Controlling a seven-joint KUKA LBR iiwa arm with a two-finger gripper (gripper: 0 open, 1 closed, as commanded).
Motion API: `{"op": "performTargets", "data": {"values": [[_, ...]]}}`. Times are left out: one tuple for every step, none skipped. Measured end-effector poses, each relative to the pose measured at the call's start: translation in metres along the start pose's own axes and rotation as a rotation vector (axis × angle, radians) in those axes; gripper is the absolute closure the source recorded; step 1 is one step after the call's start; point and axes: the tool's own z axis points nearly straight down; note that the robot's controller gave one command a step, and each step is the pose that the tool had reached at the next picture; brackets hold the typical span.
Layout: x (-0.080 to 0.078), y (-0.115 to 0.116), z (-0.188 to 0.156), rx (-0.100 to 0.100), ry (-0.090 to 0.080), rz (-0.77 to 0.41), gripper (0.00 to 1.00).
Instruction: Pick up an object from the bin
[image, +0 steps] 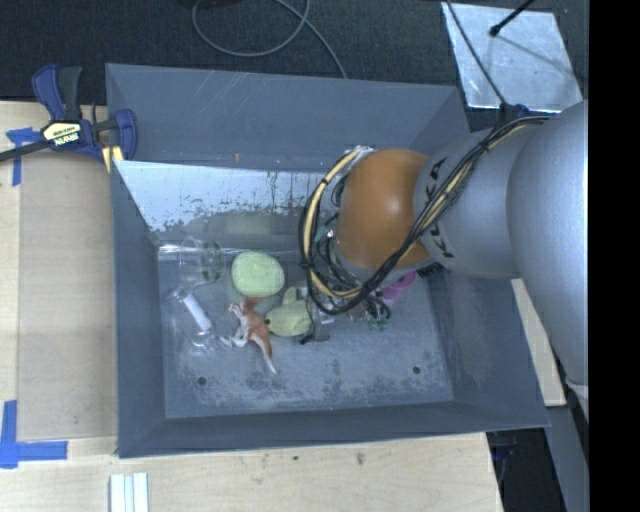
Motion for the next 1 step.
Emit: {"op": "performTargets", "data": {"values": [[0.0000,0.0000,0.0000,0.000,0.000,0.000,1.00]]}}
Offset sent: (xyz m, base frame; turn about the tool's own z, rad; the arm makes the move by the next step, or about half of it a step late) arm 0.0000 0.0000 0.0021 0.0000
